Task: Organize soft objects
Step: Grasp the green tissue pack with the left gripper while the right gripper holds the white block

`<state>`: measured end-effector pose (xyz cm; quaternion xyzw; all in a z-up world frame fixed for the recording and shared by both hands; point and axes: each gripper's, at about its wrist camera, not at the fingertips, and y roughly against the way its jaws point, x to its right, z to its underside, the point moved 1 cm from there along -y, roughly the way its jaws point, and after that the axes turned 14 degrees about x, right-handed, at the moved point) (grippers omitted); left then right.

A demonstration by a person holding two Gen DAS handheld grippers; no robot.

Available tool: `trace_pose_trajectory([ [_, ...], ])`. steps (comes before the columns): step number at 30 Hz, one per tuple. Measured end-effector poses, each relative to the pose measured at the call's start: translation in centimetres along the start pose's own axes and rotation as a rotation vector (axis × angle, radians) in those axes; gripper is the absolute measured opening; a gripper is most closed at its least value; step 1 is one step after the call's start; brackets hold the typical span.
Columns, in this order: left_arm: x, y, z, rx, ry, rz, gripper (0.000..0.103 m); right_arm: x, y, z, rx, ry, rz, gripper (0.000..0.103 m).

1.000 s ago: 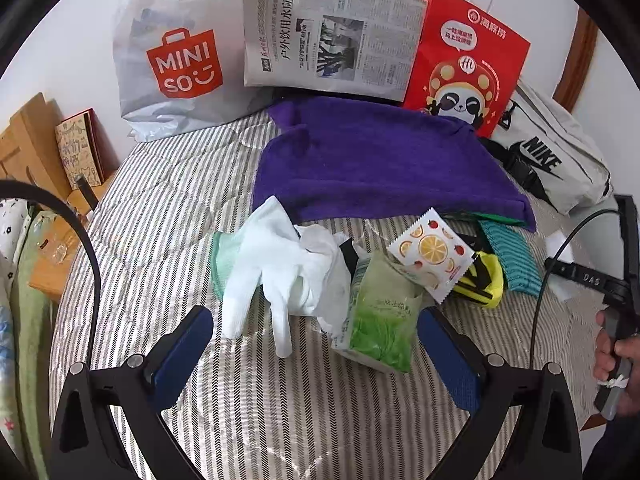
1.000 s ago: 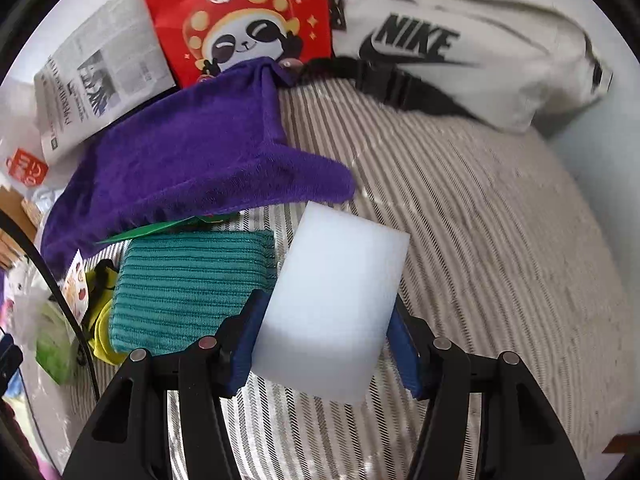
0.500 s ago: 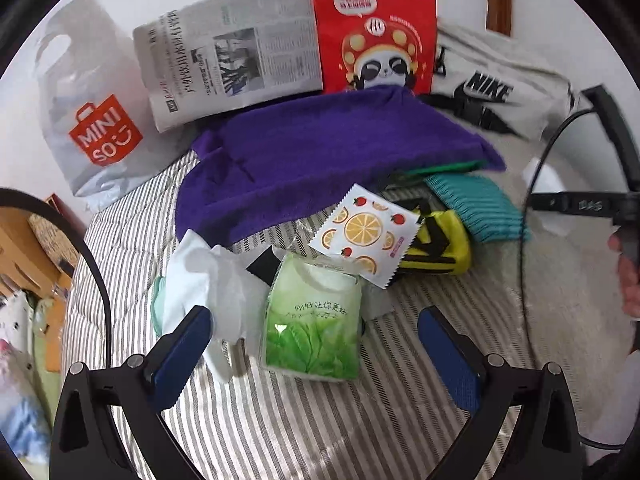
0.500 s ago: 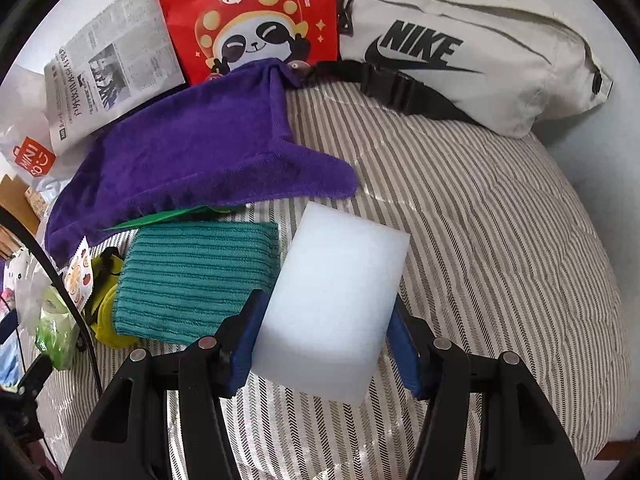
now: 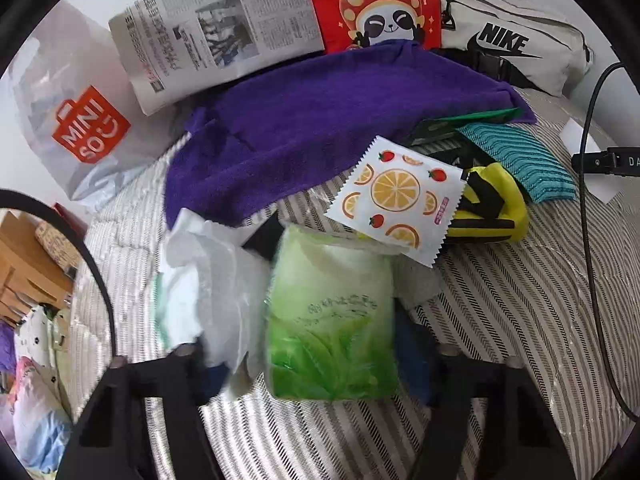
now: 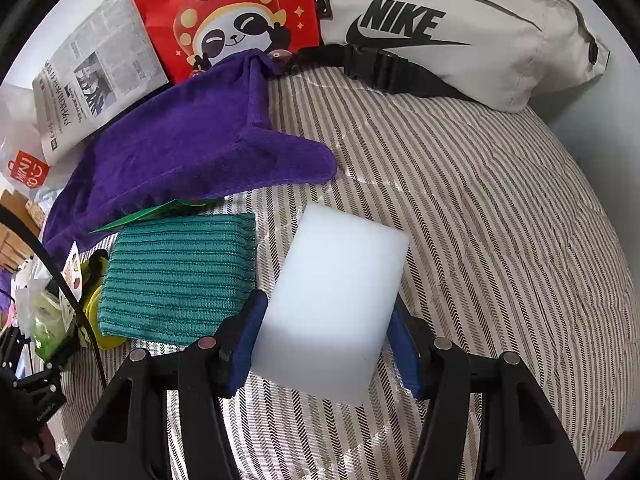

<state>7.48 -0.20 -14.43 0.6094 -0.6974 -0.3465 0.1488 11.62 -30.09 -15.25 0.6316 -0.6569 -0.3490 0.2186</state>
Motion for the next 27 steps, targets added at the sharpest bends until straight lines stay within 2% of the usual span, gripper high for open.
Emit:
trace_pose_trajectory([
  [2,-0.6,0.9,-0.3,0.012,0.032,0.029,0.056,0.1,0.1,0.0,0.002,-0.005,-0.004,0.059],
  [5,-1.5,2.4,-0.7,0.026,0.105,0.121,0.057,0.1,0.4,0.0,0.005,-0.005,-0.01,0.059],
  [9,-2.6,3.3,-0.4,0.031,0.176,0.189,0.057,-0.1,0.7,0.0,0.01,-0.003,-0.02,0.059],
  [17,-3.3,2.4,1.1,-0.021,0.185,0.144,0.059,-0.6,1.2,0.2,0.008,0.005,-0.031,0.059],
  [27,-4.7,5.1,1.6,0.033,0.235,0.201,0.059,-0.9,1.7,0.4,0.013,0.007,-0.039,0.059],
])
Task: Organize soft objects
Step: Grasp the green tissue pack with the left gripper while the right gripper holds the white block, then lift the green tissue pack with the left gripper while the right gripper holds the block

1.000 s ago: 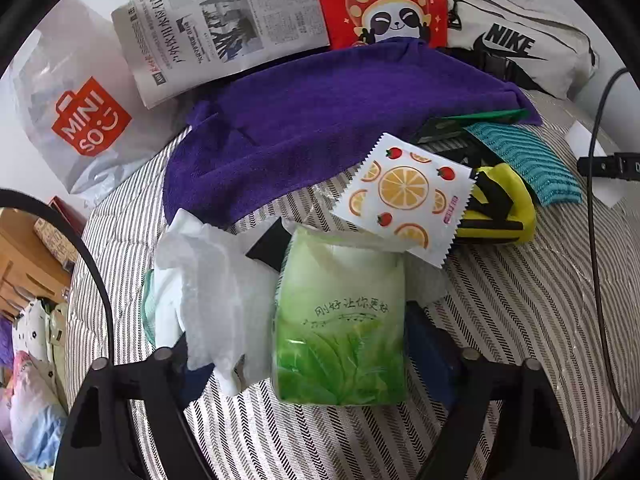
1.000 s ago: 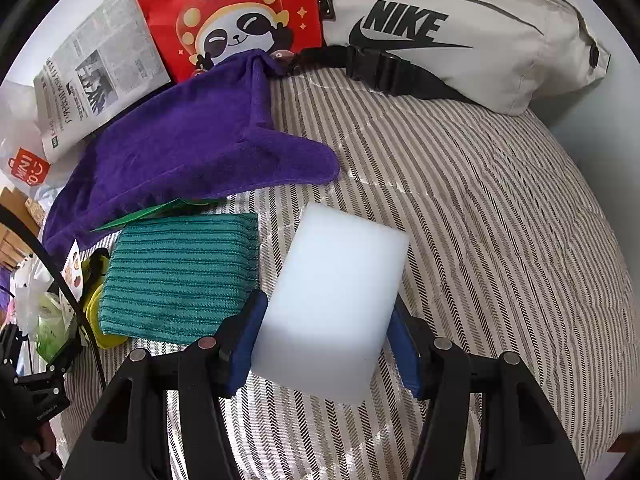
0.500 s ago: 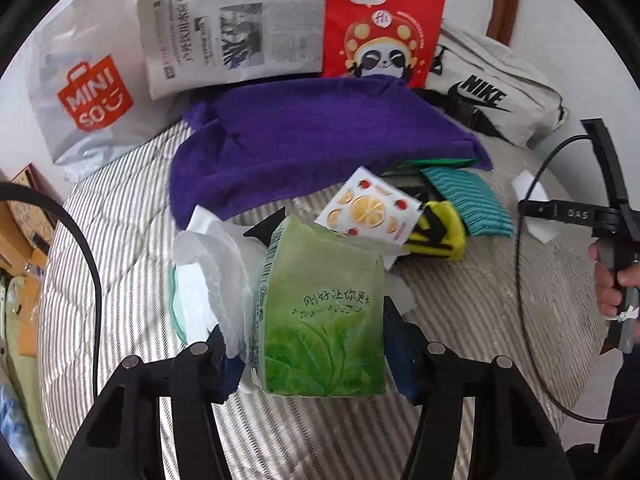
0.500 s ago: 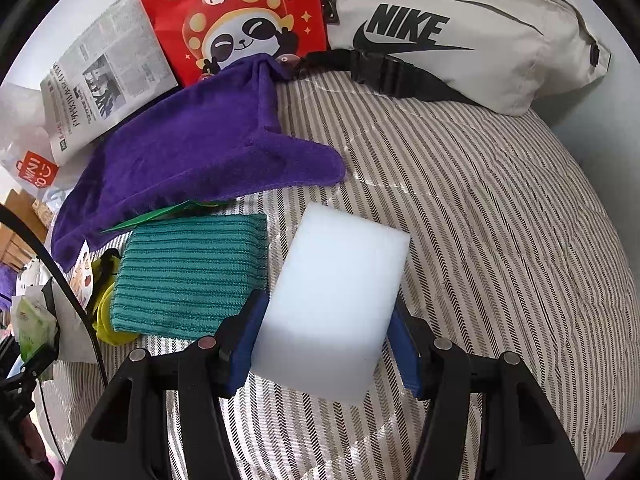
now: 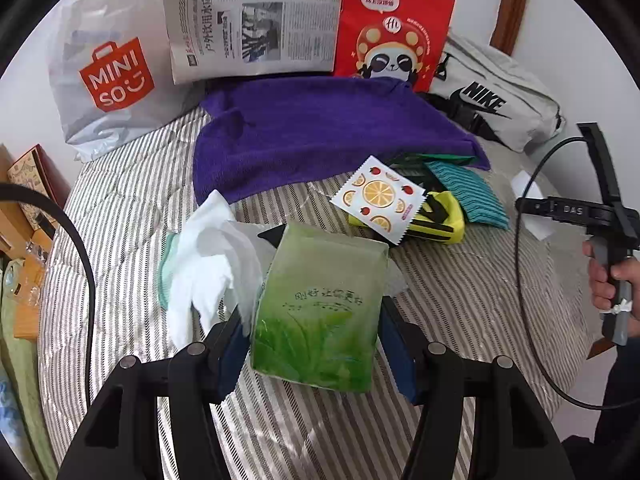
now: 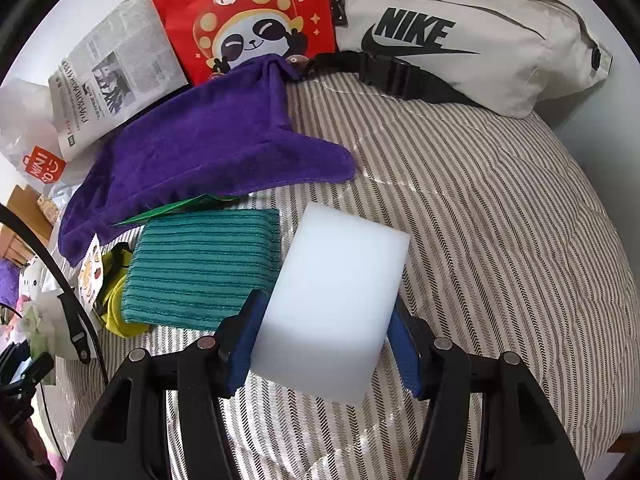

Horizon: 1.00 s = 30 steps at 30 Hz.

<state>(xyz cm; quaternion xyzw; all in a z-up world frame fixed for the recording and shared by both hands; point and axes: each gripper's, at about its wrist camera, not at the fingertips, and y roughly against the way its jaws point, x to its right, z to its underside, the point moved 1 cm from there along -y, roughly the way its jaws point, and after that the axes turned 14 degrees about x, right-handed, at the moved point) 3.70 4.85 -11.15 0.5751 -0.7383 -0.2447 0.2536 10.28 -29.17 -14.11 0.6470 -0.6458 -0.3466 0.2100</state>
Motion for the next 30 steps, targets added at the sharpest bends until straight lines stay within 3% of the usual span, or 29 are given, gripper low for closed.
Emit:
trace_pose_trajectory([
  [6,-0.5,0.7,-0.1,0.016,0.025,0.02,0.059,-0.5,0.0,0.1,-0.002,0.015,-0.01,0.059],
  [12,-0.6,0.6,0.9,-0.012,0.006,-0.01,0.059,-0.7,0.2,0.3,-0.007,0.025,-0.008,0.059],
  [15,-1.2,1.2,1.5,-0.03,0.01,-0.042,0.066,-0.5,0.4,0.3,-0.001,0.022,-0.005,0.059],
  [22,0.6,1.4,3.3,-0.082,0.014,0.043,0.066,-0.7,0.2,0.6,-0.012,0.012,-0.015,0.059],
  [30,3.7,1.2,0.9,-0.007,-0.077,0.051,0.07,-1.1,0.7,0.6,-0.005,0.028,-0.02,0.059],
])
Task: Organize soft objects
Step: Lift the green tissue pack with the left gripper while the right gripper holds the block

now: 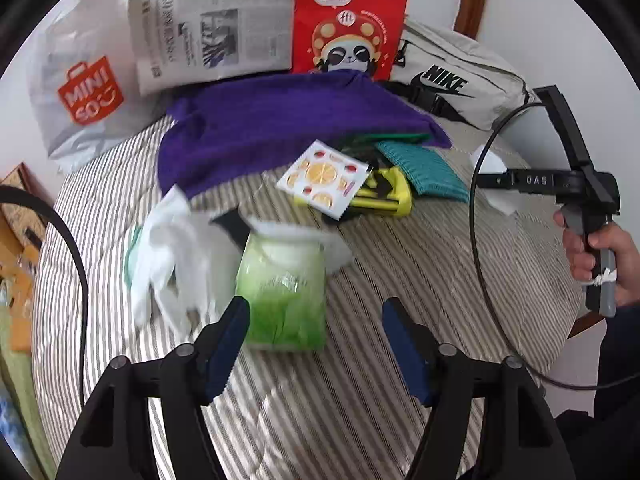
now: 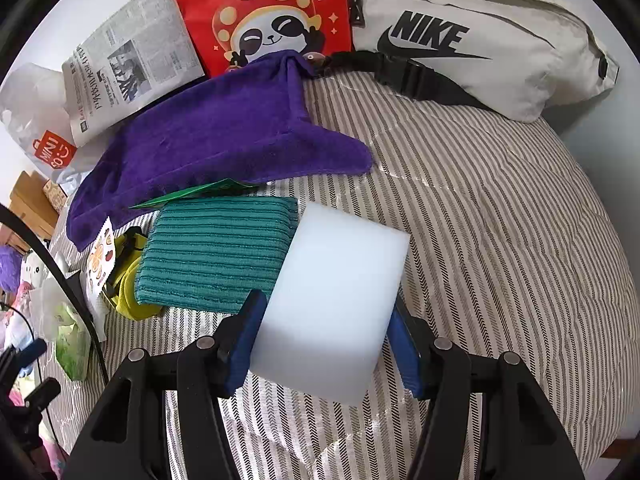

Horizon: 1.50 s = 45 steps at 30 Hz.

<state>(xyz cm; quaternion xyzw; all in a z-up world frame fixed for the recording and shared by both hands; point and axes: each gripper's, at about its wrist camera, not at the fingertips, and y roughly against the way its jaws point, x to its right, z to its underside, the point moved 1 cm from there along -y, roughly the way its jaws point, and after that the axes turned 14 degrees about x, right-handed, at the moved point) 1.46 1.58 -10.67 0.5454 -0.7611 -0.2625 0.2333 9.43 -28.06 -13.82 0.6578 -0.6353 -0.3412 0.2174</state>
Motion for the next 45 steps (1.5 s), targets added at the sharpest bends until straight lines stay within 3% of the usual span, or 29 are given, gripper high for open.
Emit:
trace_pose_trajectory([
  [4,-0.7,-1.7,-0.5,-0.009,-0.029,-0.079,0.073,0.3,-0.1,0.1,-0.008,-0.01,0.001,0.059],
  [8,-1.7,-3.4,0.0,-0.046,0.037,-0.016,0.073,0.5,-0.2,0.1,-0.009,-0.013,0.004,0.059],
  [16,-0.4,-5.7,1.1,-0.092,-0.047,-0.075,0.072,0.6,-0.8,0.1,-0.024,-0.019,0.007,0.059],
  [18,-0.2,-5.9,1.2,-0.09,-0.073,-0.102,0.062,0.6,-0.8,0.2,-0.024,-0.016,0.007,0.059],
  [19,-0.1,-5.7,1.2,-0.087,-0.07,-0.098,0.051,0.6,-0.7,0.2,-0.023,-0.015,0.007,0.059],
  [21,-0.3,-5.3,1.1,-0.092,-0.049,-0.068,0.051,0.5,-0.6,0.1,-0.02,-0.013,0.007,0.059],
  [25,-0.4,-4.0,0.8,-0.067,-0.049,-0.066,0.051,0.4,-0.4,0.0,-0.011,-0.013,0.002,0.059],
  [31,-1.4,-1.3,-0.3,-0.017,0.033,0.011,0.051,0.0,0.9,-0.7,0.021,0.007,0.002,0.059],
  [45,-4.8,-0.9,-4.2,0.049,0.104,-0.058,0.051,-3.1,2.5,-5.2,0.102,0.109,-0.062,0.059],
])
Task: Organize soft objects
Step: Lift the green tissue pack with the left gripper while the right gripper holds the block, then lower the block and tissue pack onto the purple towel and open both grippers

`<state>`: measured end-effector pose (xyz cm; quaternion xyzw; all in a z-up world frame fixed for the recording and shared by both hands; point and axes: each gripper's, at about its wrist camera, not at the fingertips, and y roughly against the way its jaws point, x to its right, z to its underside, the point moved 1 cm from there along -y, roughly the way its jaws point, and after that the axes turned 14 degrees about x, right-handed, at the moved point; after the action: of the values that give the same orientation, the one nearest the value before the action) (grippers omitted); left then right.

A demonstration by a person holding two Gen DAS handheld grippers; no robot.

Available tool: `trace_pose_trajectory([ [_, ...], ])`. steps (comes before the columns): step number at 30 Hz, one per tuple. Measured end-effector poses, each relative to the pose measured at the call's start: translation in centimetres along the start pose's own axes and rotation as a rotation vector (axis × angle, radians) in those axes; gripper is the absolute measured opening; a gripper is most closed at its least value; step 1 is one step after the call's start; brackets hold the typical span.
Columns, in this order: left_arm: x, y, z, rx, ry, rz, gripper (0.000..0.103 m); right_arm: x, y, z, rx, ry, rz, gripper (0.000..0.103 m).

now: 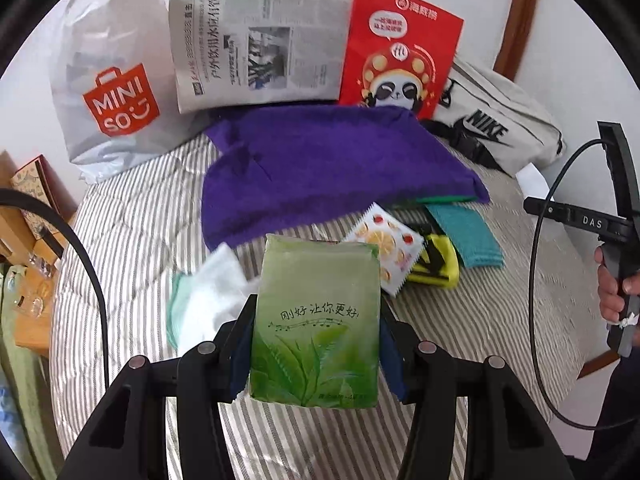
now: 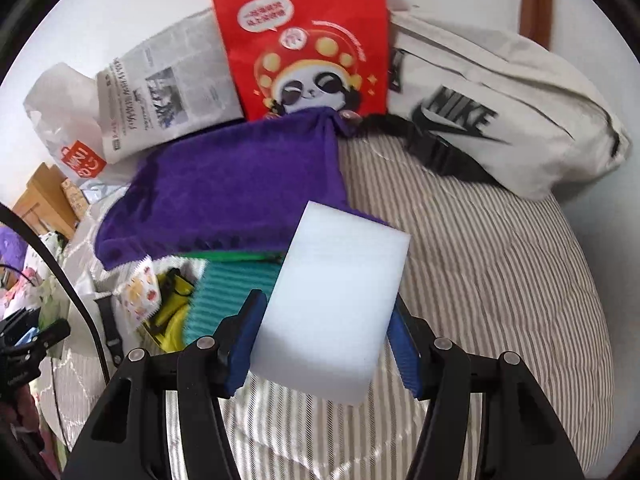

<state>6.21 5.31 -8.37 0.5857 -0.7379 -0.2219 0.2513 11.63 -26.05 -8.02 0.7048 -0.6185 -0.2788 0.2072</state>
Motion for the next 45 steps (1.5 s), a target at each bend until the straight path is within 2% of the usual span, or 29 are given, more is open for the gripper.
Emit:
trace_pose_trajectory([
  [7,-1.6,-1.2,-3.1,0.031,0.035,-0.034,0.051,-2.0,-2.1,-2.7,0.006,0.053,-0.06,0.059],
  [10,-2.6,-2.4,-4.5,0.04,0.056,-0.06,0.051,-2.5,-3.3,-3.8,0.001,0.064,-0.074,0.059],
  [18,-4.4,-6.8,-7.6,0.045,0.102,-0.073,0.051,-3.4,-8.2,-6.6,-0.029,0.101,-0.106,0.059],
  [21,-4.3,-8.6,-8.4,0.03,0.097,-0.054,0.051,-3.6,-10.0,-7.4,-0.048,0.107,-0.111,0.059],
  [28,-4.0,-12.8,-10.9,0.006,0.083,-0.061,0.051,-4.1,-14.2,-9.0,-0.082,0.136,-0.1,0.059],
  [35,-5.6,-17.4,-12.2,-0.04,0.11,-0.06,0.051,-4.9,-18.2,-10.7,-0.113,0.161,-0.096,0.059],
  [41,-6.2,-20.9,-12.5,-0.099,0.121,-0.057,0.051,-6.6,-22.0,-10.2,-0.179,0.242,-0.09,0.059],
  [45,-6.5,-22.4,-12.7,-0.118,0.11,-0.063,0.051,-7.0,-23.2,-10.1,-0.183,0.289,-0.058,0.059],
])
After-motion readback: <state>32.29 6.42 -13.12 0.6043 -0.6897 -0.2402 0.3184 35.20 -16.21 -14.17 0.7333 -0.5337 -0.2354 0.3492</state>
